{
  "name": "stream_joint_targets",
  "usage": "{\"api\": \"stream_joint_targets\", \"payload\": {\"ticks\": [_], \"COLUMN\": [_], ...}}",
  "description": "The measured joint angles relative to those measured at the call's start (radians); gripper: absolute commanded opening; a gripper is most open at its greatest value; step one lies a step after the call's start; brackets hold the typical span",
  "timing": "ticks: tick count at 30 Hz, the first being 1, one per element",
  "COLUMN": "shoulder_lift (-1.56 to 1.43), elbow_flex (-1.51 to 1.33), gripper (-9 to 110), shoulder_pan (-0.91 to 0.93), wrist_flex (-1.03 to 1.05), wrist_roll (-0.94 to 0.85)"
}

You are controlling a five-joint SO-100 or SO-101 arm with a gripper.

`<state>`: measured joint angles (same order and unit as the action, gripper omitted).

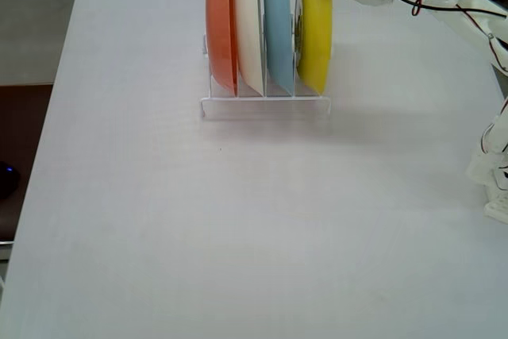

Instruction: Please give me two plates.

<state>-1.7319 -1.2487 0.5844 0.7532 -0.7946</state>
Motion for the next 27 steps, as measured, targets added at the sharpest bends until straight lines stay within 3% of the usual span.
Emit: {"api": "stream_joint_targets", "payload": {"ticks": [13,27], "shoulder_lift": [0.008,-0.183], "elbow_flex": [0.397,0.428], "gripper": [-1,-1], "shoulder_pan": [0.038,0.009], "wrist_flex": [0.115,0.222], "wrist_roll": [0.187,0.476]}}
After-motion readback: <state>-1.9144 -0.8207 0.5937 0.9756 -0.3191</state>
